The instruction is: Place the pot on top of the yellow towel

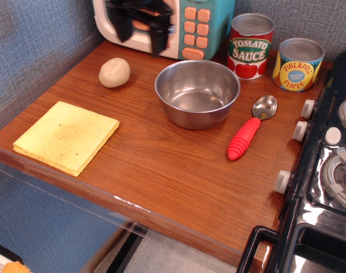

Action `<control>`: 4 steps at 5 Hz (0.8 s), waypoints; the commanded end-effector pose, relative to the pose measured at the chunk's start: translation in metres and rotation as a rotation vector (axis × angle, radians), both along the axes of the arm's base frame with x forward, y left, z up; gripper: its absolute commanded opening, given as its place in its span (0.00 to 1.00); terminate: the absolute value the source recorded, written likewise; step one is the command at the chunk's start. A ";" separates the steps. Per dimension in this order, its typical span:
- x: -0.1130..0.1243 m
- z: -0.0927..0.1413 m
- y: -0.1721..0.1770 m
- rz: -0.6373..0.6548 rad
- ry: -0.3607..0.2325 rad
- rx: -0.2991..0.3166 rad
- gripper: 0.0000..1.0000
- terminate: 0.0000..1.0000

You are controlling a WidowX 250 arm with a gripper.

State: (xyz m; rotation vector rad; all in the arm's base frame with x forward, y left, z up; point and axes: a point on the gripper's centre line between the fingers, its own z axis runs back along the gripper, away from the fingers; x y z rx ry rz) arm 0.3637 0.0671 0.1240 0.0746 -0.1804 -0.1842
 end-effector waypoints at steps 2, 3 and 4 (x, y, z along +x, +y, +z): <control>-0.024 0.013 -0.073 -0.123 -0.035 -0.053 1.00 0.00; -0.025 0.003 -0.091 -0.211 -0.042 -0.036 1.00 0.00; -0.019 -0.014 -0.099 -0.228 -0.041 0.010 1.00 0.00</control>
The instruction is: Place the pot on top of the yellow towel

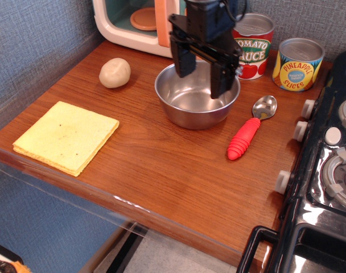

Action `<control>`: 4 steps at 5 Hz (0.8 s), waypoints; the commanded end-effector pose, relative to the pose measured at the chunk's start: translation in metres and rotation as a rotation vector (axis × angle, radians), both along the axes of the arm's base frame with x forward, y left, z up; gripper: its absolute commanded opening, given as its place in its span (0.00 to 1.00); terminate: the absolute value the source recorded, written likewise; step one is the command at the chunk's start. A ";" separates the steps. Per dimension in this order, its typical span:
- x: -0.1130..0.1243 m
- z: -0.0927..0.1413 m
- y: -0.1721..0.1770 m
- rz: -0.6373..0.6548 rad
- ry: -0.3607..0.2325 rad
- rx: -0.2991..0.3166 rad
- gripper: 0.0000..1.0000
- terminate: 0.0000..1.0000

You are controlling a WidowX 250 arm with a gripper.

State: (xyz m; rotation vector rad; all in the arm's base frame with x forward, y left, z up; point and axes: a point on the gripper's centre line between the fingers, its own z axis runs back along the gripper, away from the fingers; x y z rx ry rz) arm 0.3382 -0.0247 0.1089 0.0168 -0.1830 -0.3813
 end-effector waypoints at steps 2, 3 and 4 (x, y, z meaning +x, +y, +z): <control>0.036 -0.027 -0.009 0.016 -0.058 0.065 1.00 0.00; 0.047 -0.034 -0.011 0.039 -0.049 0.047 1.00 0.00; 0.053 -0.044 -0.007 0.089 -0.019 0.026 1.00 0.00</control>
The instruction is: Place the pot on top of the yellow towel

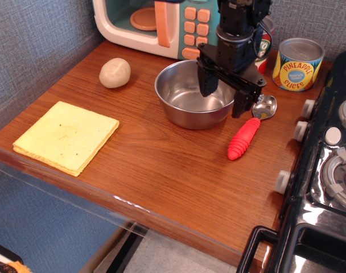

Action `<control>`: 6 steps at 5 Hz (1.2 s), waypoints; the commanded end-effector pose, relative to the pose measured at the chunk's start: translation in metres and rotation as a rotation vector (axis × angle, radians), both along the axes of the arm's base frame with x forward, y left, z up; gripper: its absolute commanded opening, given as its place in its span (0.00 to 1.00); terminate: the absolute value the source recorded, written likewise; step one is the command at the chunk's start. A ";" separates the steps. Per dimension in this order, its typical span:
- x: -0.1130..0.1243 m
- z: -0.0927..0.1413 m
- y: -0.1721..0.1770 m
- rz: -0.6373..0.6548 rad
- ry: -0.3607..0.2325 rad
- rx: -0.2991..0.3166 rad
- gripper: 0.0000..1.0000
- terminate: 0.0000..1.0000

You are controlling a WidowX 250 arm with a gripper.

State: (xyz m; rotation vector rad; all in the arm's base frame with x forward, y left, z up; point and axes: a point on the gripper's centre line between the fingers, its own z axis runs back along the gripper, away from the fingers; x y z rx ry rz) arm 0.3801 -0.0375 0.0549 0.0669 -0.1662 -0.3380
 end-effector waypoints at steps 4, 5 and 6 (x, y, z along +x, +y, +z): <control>0.008 0.010 0.032 0.041 0.037 -0.041 0.00 0.00; 0.006 0.034 0.034 0.017 0.019 -0.101 0.00 0.00; 0.003 0.067 0.034 -0.015 -0.027 -0.150 0.00 0.00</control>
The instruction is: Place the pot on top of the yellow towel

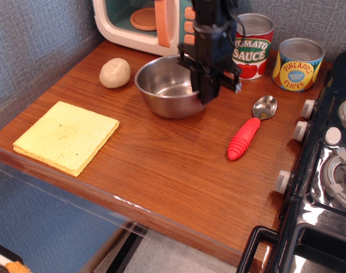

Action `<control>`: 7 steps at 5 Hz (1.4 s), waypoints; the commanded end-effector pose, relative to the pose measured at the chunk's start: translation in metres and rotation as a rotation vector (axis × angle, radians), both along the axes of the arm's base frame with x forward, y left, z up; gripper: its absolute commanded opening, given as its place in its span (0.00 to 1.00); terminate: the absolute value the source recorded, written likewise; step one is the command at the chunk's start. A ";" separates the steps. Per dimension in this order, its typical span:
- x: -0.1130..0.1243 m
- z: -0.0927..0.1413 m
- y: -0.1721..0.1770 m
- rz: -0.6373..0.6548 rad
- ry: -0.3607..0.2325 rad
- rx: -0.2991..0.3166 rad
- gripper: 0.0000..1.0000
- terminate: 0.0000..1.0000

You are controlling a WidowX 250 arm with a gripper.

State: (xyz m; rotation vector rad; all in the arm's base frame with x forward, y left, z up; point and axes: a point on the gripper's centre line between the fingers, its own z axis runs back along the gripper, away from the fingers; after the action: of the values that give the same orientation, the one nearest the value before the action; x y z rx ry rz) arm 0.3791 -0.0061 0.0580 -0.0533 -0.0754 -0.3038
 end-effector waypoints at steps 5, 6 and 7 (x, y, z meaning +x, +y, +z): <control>-0.096 0.096 0.139 0.195 -0.182 0.105 0.00 0.00; -0.109 0.077 0.142 0.187 -0.135 0.134 0.00 0.00; -0.123 0.066 0.137 0.148 -0.101 0.159 0.00 0.00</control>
State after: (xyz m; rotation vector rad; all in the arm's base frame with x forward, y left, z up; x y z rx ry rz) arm 0.2611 0.1285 0.1037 0.0949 -0.1069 -0.1629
